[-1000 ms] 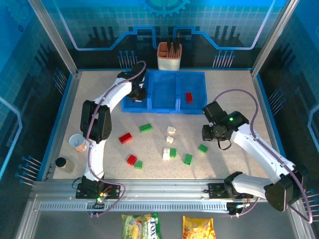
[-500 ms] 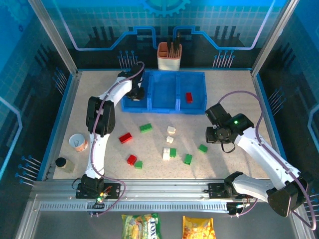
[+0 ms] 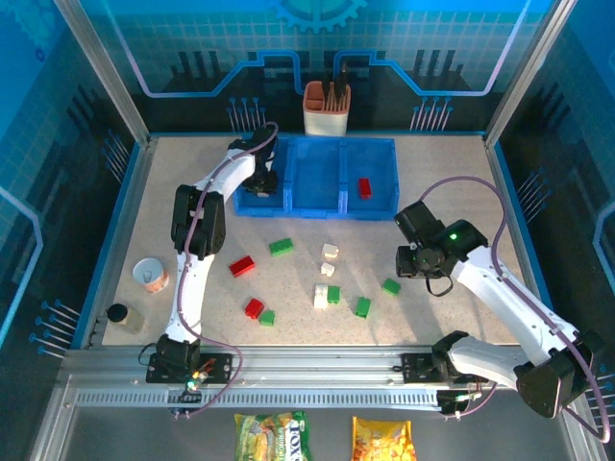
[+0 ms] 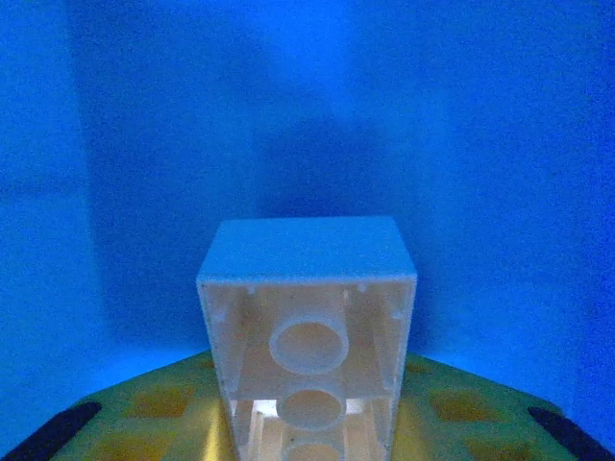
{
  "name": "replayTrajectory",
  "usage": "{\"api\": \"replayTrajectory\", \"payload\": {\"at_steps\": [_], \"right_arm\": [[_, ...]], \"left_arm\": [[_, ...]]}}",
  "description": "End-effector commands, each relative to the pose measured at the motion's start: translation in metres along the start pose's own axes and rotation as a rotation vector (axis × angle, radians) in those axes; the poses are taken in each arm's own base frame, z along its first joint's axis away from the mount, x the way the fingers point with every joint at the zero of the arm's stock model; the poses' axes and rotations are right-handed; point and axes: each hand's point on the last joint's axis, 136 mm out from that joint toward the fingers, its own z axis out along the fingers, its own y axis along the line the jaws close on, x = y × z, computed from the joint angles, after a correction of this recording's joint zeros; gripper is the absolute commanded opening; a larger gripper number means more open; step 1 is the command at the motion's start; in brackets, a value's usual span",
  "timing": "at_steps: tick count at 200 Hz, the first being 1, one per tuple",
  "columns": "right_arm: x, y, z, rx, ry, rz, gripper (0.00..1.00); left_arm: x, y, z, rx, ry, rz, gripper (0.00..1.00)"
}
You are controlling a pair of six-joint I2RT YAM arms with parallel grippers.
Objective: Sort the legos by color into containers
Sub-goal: Place the lego in the container.
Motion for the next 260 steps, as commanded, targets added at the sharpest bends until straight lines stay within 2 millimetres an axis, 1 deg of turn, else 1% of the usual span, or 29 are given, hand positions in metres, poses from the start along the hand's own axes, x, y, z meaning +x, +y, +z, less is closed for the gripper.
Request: {"api": "replayTrajectory", "payload": {"at_steps": [1,29,57,109,148,203,260], "right_arm": [[0.005,-0.002,-0.004,0.02,0.01,-0.001,0.45],[0.004,0.0,-0.006,0.023,0.006,-0.005,0.45],[0.002,0.003,-0.008,0.024,-0.002,-0.008,0.46],[-0.005,0.012,-0.006,0.009,-0.007,-0.034,0.46],[-0.011,0.022,-0.001,-0.011,-0.01,-0.052,0.46],[-0.016,0.047,0.013,-0.042,0.012,-0.096,0.46],[-0.023,0.074,0.027,-0.053,0.032,-0.146,0.46]], "left_arm": [[0.004,0.0,0.005,0.024,0.03,-0.005,0.39],[0.002,-0.002,-0.002,0.038,0.021,-0.007,0.44],[-0.002,-0.001,-0.015,0.044,0.001,-0.009,0.48],[-0.009,-0.001,-0.042,0.054,-0.04,-0.01,0.48],[-0.006,-0.004,-0.069,0.083,-0.06,-0.022,0.49],[0.013,-0.004,-0.1,0.128,-0.067,-0.041,0.49],[0.046,0.004,-0.13,0.133,-0.059,-0.049,0.5]]}}
